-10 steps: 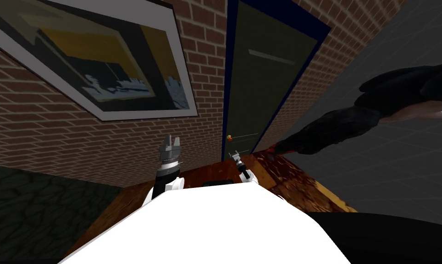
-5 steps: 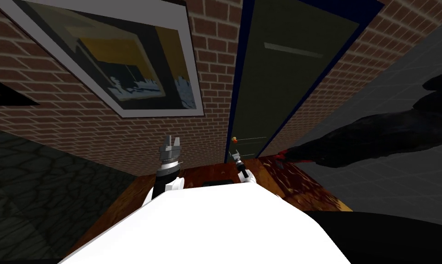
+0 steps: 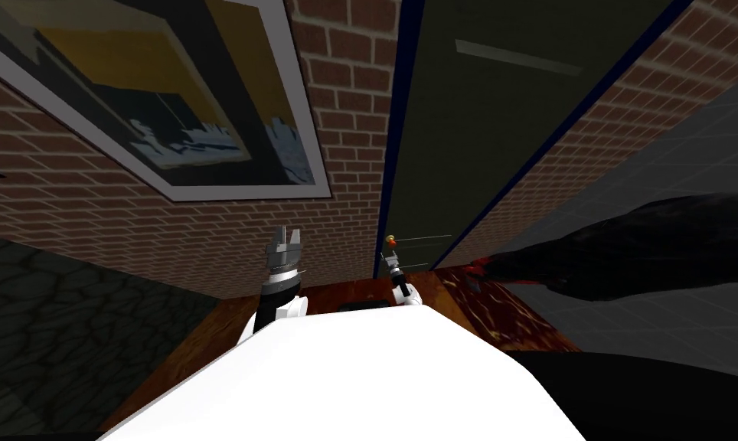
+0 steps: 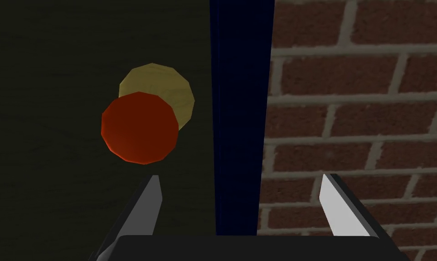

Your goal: Pull the door open

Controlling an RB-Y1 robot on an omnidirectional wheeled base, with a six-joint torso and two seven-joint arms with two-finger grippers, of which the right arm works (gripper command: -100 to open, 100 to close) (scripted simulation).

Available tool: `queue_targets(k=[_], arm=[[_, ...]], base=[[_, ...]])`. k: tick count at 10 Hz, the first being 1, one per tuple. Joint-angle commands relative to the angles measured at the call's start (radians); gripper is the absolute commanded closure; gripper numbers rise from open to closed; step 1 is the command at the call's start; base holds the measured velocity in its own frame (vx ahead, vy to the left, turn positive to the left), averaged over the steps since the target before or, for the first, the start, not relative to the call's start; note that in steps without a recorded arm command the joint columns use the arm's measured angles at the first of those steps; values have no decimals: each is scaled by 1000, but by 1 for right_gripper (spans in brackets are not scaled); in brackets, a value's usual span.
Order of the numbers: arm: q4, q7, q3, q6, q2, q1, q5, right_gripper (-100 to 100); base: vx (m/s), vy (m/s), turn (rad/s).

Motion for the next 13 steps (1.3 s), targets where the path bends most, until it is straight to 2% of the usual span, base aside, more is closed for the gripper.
queue_targets(k=[1, 3, 6, 7, 8, 13], arm=[[1, 13, -11, 4, 20, -2, -3, -100], [3, 22, -18, 6, 36, -5, -5, -100], [5, 27, -22, 7, 47, -6, -6, -100], [14, 25, -13, 11, 48, 14, -2, -100], [14, 25, -13, 11, 48, 14, -2, 100], [14, 25, -13, 11, 48, 14, -2, 100]], base=[[199, -117, -54], [192, -120, -109], [148, -55, -77], [13, 5, -10], [-38, 8, -20], [-5, -3, 2]])
